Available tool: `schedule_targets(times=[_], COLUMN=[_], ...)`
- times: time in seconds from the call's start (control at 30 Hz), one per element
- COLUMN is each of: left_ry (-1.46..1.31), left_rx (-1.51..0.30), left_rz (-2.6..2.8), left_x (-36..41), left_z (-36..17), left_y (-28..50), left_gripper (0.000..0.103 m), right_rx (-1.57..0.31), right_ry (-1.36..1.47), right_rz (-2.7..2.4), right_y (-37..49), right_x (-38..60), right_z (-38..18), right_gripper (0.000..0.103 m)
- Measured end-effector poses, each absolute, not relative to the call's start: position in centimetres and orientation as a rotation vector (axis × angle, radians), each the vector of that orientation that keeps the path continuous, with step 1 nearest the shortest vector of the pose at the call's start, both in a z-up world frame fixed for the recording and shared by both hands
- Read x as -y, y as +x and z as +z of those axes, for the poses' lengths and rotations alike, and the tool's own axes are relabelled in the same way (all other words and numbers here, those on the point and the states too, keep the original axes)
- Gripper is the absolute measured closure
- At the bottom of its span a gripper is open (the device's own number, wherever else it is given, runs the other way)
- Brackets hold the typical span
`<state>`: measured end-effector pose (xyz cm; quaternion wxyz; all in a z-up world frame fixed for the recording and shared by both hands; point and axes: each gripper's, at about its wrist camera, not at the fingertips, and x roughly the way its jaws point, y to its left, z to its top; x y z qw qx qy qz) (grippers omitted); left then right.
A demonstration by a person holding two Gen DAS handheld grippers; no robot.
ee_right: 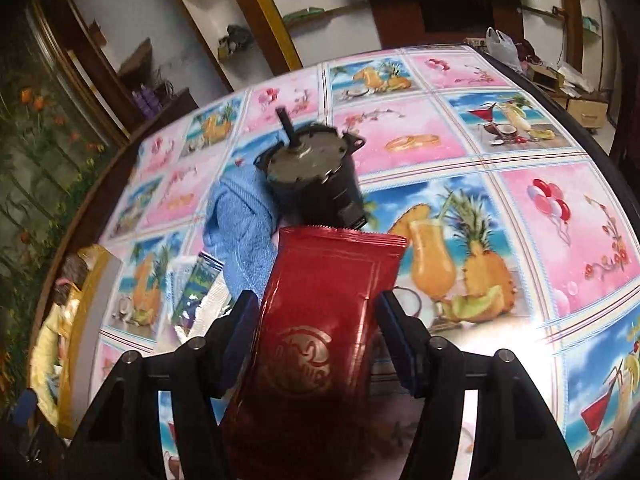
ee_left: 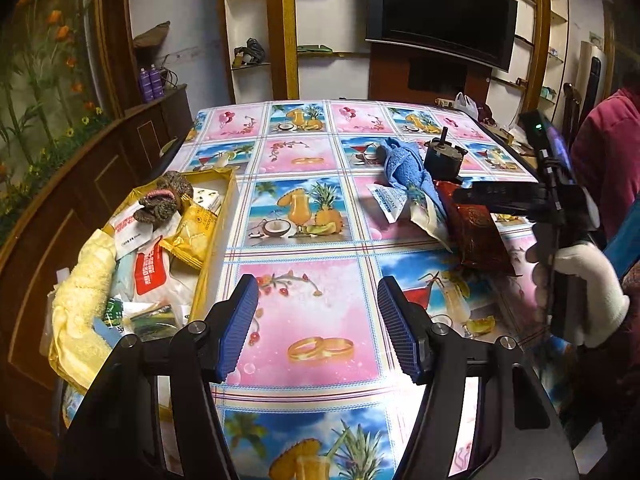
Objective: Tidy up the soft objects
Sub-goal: 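Grasp the red foil bag with the right tool while the left grasps a clear green-print packet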
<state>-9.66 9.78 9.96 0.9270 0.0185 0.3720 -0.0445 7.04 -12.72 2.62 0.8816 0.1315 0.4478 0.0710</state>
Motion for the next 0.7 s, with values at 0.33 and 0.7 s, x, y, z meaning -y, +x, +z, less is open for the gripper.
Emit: schedule_targets(times=[0.33,0.7], left_ry=[-0.053,0.073], left_rx=[-0.828,-0.873], left_rz=[-0.208,-0.285], left_x=[-8.7,-2.4], left_z=[9.4,8.2], left_y=[-8.0,-2.5], left_gripper=[0.041,0.041], right_rx=[-0.961,-0.923], right_ry=[0.209,0.305], right_rz=[0.116,0.136], right_y=[7.0,1.8], right_x=[12.2,16.5], right_z=[1.4,1.6], right_gripper=[0.035,0.055])
